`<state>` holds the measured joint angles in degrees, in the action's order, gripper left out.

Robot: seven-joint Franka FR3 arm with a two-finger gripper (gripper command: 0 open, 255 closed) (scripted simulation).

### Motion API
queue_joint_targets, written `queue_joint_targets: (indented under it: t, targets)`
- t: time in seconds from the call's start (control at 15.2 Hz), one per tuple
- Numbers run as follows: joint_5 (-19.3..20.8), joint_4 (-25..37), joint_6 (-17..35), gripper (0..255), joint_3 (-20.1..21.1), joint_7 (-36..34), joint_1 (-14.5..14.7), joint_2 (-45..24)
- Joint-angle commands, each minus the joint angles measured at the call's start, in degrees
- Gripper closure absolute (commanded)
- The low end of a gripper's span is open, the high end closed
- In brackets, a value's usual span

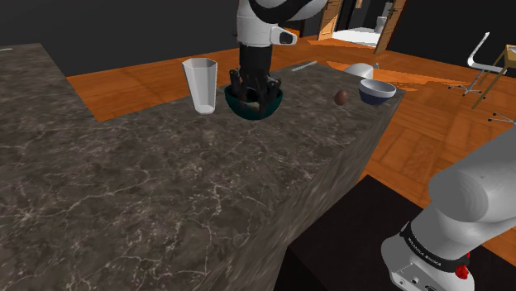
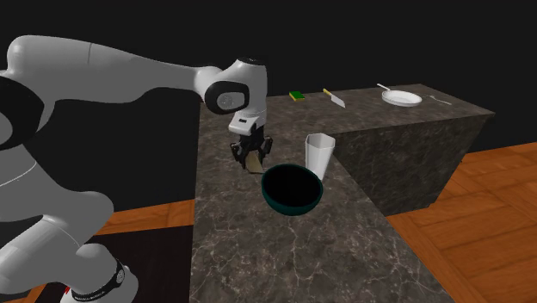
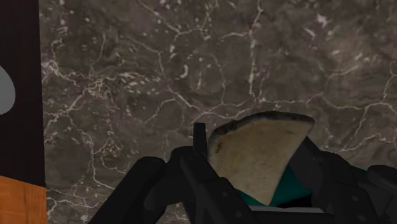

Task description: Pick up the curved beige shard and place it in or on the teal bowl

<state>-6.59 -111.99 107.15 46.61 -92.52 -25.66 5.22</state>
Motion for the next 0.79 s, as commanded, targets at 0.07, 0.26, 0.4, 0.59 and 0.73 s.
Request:
queue_joint_targets:
  t: [0.07,0.26,0.4,0.59,0.73]
  targets:
    - [-0.33,1.8,-2.24,255,-0.26,0.22,-0.09,0.58]
    - [-0.41,3.95,-4.54,255,-0.42,0.22,-0.16,0.79]
    - [-0.4,5.44,-6.08,255,-0.5,0.17,-0.21,0.84]
    - [-0.29,7.8,-8.39,255,-0.58,0.02,-0.28,0.78]
    - [-0.17,9.44,-9.93,255,-0.61,-0.13,-0.32,0.65]
